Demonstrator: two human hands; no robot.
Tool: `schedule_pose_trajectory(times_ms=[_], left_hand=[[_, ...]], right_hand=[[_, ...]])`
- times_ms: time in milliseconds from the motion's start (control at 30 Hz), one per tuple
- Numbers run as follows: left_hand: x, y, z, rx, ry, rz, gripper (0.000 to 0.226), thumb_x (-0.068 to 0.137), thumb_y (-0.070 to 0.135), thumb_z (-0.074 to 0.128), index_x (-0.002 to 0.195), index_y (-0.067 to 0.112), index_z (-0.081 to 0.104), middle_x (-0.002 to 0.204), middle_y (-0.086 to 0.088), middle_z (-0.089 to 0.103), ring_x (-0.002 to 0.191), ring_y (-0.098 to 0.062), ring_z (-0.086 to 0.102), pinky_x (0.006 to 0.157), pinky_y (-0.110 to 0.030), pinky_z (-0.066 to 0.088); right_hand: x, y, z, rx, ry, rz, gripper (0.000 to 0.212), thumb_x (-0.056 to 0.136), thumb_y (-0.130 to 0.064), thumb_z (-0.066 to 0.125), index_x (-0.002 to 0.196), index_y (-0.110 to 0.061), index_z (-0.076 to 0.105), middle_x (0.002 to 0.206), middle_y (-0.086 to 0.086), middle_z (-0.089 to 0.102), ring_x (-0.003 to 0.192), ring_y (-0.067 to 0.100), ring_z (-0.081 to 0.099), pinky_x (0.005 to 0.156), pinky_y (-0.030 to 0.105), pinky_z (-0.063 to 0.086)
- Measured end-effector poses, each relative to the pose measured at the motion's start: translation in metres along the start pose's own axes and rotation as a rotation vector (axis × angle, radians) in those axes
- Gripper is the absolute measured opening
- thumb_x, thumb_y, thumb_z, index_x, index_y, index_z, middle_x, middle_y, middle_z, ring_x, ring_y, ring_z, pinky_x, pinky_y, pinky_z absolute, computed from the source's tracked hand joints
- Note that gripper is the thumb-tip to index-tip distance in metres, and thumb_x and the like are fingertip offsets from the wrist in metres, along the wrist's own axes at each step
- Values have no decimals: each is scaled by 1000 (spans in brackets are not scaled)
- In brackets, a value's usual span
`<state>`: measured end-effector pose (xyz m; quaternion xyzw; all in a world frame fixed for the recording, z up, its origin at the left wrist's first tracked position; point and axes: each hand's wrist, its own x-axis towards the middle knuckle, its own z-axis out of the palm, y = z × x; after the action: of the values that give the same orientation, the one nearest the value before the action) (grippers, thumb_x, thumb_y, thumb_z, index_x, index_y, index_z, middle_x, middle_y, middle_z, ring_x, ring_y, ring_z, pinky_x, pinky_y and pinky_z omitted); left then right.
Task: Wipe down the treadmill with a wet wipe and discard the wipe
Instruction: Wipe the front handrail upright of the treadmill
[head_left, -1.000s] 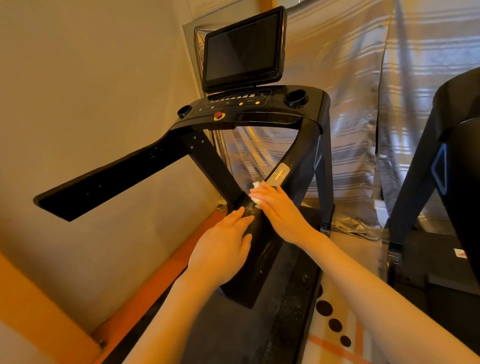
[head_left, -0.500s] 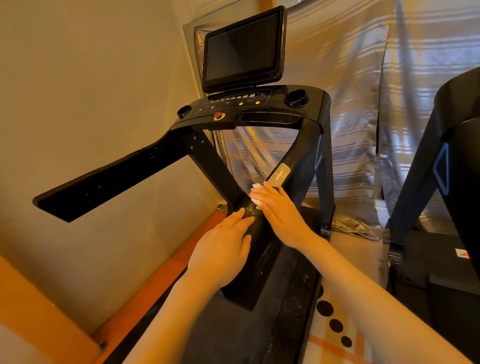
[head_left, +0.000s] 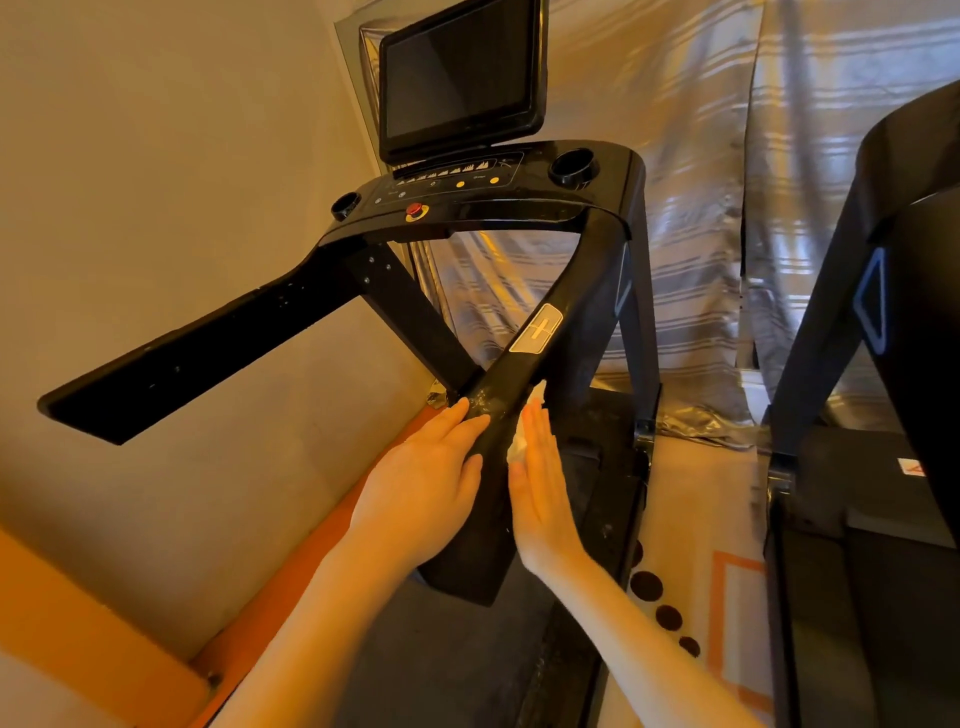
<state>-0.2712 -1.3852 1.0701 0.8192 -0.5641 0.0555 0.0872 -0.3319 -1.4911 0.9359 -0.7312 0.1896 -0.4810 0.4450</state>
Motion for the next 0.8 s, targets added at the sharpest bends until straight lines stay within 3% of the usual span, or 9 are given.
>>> schedule_pose_trajectory(times_ms=[167, 300, 400, 500, 600, 667, 800], left_hand=[[-1, 2, -2, 24, -4, 0, 49, 105, 38, 34, 153, 37, 22, 162, 15, 13, 147, -8, 21, 114, -25, 27], [-2, 3, -1, 40, -3, -1, 49, 105, 38, 33, 153, 38, 22, 162, 15, 13, 147, -7, 21, 113, -25, 28], [-1, 3, -2, 46, -9, -9, 49, 105, 38, 33, 152, 38, 23, 162, 16, 13, 146, -8, 23, 113, -25, 29], [-2, 4, -2, 52, -20, -15, 49, 105, 37, 33, 152, 37, 23, 162, 15, 14, 145, -9, 25, 113, -26, 29], [-3, 5, -2, 51, -26, -28, 48, 105, 36, 34, 152, 37, 24, 162, 15, 14, 145, -10, 26, 113, -27, 29], [-3, 6, -2, 47, -24, -29, 48, 105, 36, 34, 152, 37, 25, 161, 15, 15, 145, -10, 27, 113, -27, 29], [-4, 6, -3, 36, -19, -28, 48, 105, 35, 36, 152, 37, 26, 161, 16, 15, 145, -10, 27, 111, -27, 30]], right_hand=[[46, 2, 0, 63, 132, 127, 63, 93, -74, 11, 148, -49, -7, 158, -29, -10, 147, -5, -9, 125, 44, 2], [16, -5, 13, 112, 131, 80, 66, 101, -61, 18, 155, -36, -9, 164, -17, -10, 150, 4, -6, 124, 42, 5], [-10, 3, 18, 99, 67, 58, 60, 102, -57, 18, 152, -48, -13, 162, -23, -11, 150, 2, -5, 124, 44, 5], [2, 18, 16, 144, 137, 200, 67, 95, -72, 14, 151, -48, -13, 163, -21, -9, 150, 1, -5, 124, 50, 7], [11, 13, 17, 154, 185, 261, 59, 90, -79, 11, 139, -65, -17, 164, -17, -8, 151, 5, -4, 123, 50, 8], [3, 4, 21, 160, 168, 210, 53, 93, -73, 13, 136, -70, -19, 162, -21, -10, 150, 4, -5, 123, 50, 8], [-14, -2, 21, 145, 97, 101, 53, 102, -53, 17, 142, -64, -16, 156, -36, -15, 148, -2, -8, 124, 48, 1]])
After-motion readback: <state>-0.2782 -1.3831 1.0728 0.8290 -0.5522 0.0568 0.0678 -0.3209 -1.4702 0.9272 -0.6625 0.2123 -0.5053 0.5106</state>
